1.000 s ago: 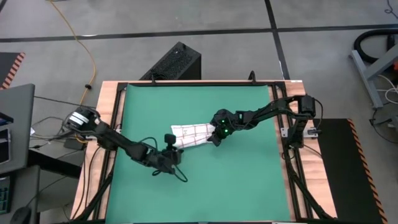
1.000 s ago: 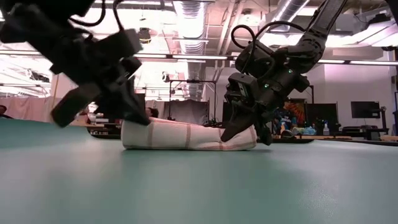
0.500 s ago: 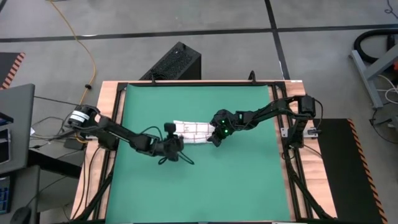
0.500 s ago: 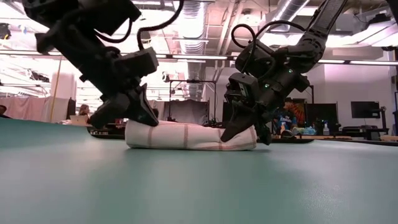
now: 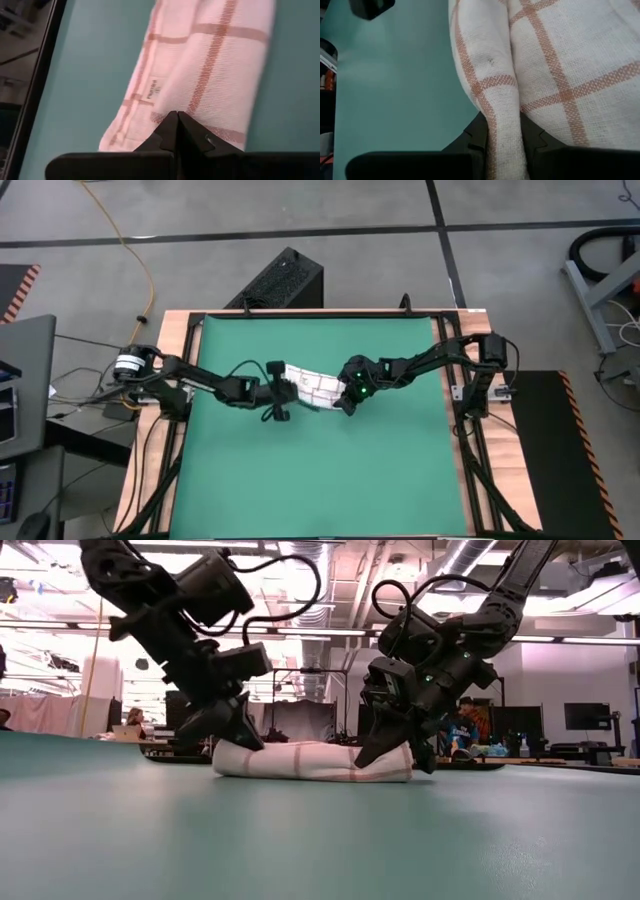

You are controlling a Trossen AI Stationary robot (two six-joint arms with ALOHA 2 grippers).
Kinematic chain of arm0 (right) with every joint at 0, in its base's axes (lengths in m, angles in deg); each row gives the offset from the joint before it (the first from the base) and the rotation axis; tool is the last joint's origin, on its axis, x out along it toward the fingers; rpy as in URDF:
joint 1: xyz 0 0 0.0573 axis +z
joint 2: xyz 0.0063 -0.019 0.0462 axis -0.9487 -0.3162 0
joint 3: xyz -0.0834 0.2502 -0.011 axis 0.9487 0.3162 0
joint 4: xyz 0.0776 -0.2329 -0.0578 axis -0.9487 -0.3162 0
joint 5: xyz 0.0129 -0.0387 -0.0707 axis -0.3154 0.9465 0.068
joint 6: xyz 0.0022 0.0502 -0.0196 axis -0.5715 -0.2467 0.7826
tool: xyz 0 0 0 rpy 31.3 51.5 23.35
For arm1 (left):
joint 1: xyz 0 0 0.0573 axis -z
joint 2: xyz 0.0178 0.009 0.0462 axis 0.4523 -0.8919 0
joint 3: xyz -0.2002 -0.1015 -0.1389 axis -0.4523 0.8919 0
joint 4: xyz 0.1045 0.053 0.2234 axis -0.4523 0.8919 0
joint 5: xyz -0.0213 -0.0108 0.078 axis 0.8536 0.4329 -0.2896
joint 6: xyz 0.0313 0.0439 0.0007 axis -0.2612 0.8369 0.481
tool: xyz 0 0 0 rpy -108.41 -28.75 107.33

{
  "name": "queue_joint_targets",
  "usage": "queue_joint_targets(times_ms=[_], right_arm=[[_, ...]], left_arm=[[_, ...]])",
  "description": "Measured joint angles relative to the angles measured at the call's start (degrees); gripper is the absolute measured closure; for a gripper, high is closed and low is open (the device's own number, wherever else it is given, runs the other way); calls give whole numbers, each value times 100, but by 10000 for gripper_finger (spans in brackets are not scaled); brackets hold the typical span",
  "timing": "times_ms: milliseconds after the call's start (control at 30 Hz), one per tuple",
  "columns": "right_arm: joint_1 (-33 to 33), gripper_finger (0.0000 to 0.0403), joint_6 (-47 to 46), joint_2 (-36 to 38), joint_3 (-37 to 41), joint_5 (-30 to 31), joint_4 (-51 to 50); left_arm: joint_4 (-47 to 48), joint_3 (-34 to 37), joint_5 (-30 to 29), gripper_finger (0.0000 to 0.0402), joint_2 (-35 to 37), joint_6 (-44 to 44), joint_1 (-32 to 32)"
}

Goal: Roll towel
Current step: Roll the white towel

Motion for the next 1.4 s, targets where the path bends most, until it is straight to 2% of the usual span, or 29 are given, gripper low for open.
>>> queue_joint_targets(times_ms=[300, 433, 600, 767, 833, 933, 1033, 1133, 1200, 1400], right_arm=[[-2, 331, 47, -2, 0, -137, 4], [-2, 331, 74, -2, 0, -145, 4], [-2, 322, 197, -4, 1, -63, 32], [-15, 302, 197, -11, 9, -58, 74], [-15, 303, 197, -12, 9, -58, 72], [-4, 309, 231, -11, 9, -53, 70], [-4, 311, 290, -11, 9, -53, 66], [-13, 311, 306, -11, 9, -53, 79], [-13, 311, 346, -13, 9, -53, 100], [-13, 311, 361, -13, 9, -51, 87]], left_arm=[[79, -2, 701, 402, 2, 38, -1010], [99, -1, 1283, 401, 2, 22, -1487], [108, 54, 1761, 401, -2, -107, -1712], [188, 76, 1763, 401, -2, -143, -1676], [501, 78, 1702, 401, 96, -158, -1630], [1075, 86, 1382, 401, 461, -177, -1478], [1237, 87, 1350, 401, 1135, -286, -1234], [1130, 96, 1519, 402, 1773, 214, -824], [618, 279, 1764, 401, 2028, 791, -550], [-290, 907, 2173, 401, 2065, 1381, -288]])
